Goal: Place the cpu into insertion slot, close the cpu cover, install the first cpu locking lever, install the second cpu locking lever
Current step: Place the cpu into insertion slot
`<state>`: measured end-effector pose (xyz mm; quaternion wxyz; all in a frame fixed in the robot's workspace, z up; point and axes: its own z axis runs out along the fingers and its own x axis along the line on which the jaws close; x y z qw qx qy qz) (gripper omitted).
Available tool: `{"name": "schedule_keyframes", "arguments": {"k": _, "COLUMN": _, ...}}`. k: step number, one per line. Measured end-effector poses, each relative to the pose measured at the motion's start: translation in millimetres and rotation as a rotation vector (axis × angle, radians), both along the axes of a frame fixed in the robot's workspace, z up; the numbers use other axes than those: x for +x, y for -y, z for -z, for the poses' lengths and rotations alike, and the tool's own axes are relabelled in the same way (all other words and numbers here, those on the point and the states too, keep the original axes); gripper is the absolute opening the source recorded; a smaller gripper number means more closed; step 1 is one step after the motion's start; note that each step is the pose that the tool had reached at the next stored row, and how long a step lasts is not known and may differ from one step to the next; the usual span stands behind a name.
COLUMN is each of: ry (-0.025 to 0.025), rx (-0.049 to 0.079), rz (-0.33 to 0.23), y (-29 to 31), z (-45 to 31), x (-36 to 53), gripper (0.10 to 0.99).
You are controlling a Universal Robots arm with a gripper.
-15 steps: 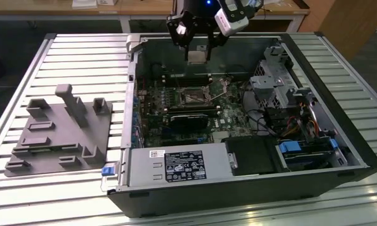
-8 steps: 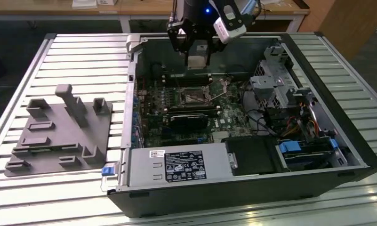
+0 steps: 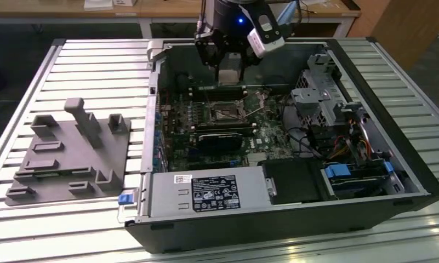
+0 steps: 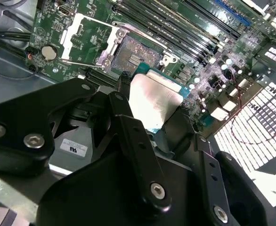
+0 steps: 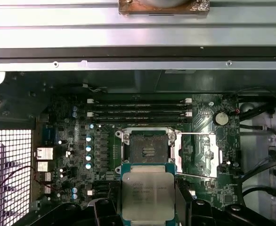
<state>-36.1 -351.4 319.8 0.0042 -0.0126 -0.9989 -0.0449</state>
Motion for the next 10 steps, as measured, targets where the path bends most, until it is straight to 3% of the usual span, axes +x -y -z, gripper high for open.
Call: {"name": "schedule_keyframes", "arguments": {"k": 10, "ry": 0.0000, "rx": 0.000, "rz": 0.000, "y": -0.6, "z": 16.6, "x": 0.0, "gripper": 0.537}}
